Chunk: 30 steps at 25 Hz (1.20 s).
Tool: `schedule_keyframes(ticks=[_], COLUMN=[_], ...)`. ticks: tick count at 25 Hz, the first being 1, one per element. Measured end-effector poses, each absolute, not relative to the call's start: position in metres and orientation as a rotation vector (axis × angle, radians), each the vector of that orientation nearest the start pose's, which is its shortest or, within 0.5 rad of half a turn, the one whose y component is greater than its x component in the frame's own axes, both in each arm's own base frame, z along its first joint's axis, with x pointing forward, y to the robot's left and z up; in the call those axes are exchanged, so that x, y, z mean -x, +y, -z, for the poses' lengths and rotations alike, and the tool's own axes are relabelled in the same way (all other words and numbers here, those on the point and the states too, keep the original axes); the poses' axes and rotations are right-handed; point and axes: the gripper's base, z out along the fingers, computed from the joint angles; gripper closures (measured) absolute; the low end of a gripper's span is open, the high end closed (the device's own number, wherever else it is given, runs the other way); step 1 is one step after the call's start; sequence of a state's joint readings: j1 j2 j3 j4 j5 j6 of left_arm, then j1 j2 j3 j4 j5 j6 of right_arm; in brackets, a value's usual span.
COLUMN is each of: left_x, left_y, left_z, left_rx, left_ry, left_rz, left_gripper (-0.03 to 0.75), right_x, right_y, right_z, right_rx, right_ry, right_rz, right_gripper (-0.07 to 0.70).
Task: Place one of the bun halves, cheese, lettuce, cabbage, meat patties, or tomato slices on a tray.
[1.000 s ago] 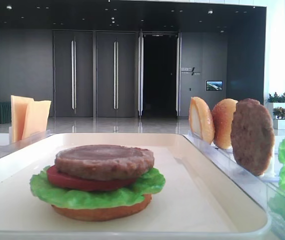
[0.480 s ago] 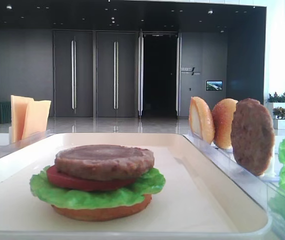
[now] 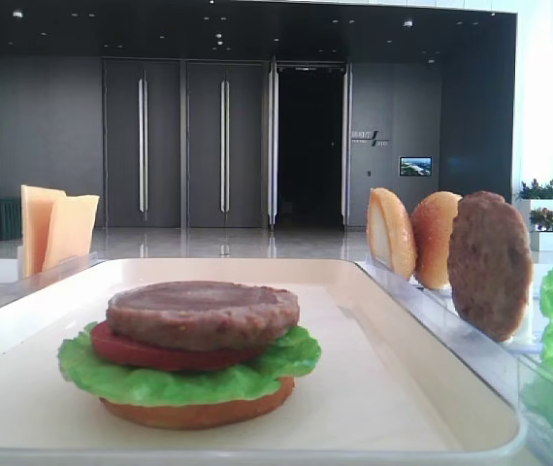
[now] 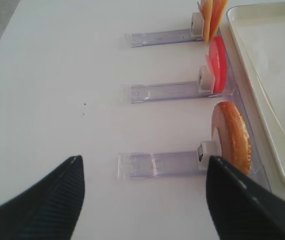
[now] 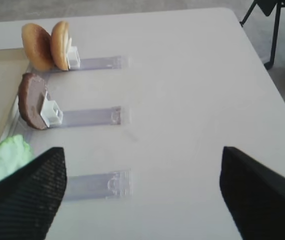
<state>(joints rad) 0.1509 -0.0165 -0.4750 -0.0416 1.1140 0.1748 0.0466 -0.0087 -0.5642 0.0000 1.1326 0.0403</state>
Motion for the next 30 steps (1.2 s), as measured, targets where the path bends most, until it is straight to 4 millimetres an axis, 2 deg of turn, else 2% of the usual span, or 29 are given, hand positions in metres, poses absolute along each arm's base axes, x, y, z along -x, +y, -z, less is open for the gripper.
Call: schedule_keyframes(ticks=[4,30], left_x=[0.0063,0.0063], left_y=[-0.0044,-0.0044], left_z=[-0.2661,-0.2661], left_rx=[-0.028,-0.028], left_ry=[2.109,2.109], left_rz=[-0.145,-0.145], left_gripper=[0.139,0.139], right_x=[0.0107,0.0105], right_y=[-0.0005,-0.0005], right_z=[-0.2739,-0.2739], right_rx=[0.007,0.007], right_ry=[2.102,2.1], right_rz=[-0.052,-0.052], right_gripper=[0.041,0.041])
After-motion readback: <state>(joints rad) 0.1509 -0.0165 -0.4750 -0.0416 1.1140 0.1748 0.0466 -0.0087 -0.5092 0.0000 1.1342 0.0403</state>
